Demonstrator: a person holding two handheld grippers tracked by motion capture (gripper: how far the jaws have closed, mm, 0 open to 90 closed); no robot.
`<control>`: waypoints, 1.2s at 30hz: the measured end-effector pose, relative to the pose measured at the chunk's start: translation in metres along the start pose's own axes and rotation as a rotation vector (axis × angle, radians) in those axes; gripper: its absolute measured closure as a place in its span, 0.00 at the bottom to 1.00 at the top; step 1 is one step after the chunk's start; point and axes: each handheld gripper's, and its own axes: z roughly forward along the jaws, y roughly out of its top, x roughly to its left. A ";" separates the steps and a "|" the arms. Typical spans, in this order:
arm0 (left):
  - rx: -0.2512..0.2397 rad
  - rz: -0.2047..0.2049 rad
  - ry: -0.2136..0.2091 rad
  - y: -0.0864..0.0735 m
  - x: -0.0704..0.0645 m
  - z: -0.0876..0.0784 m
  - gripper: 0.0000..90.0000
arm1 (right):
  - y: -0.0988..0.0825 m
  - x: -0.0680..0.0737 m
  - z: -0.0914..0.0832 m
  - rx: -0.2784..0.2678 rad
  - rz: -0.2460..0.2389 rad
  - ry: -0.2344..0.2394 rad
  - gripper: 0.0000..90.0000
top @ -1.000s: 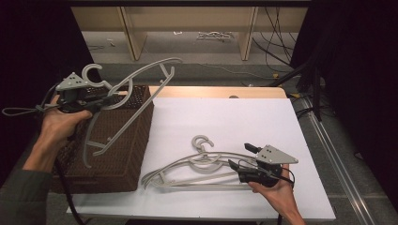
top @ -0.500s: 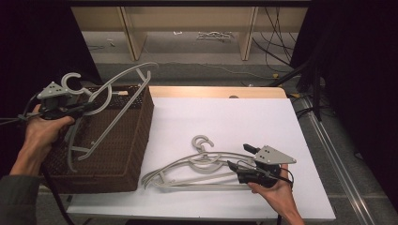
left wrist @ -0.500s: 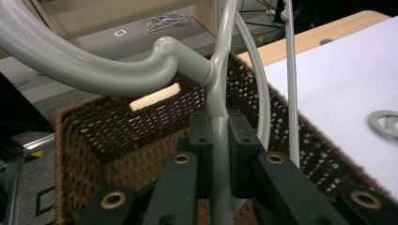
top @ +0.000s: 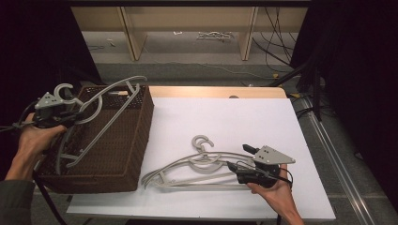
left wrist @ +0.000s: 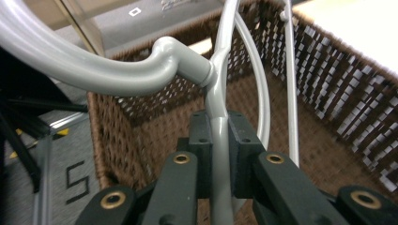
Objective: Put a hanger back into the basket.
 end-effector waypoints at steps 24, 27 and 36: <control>0.197 0.003 0.032 -0.029 -0.002 0.047 0.90 | 0.000 0.001 0.002 -0.001 -0.006 0.008 0.22; 0.207 -0.002 0.003 -0.032 -0.002 0.053 0.90 | 0.000 0.001 0.002 0.001 -0.008 0.007 0.22; 0.148 -0.122 0.069 -0.027 -0.004 0.039 0.60 | -0.001 0.000 0.003 0.002 -0.008 0.009 0.22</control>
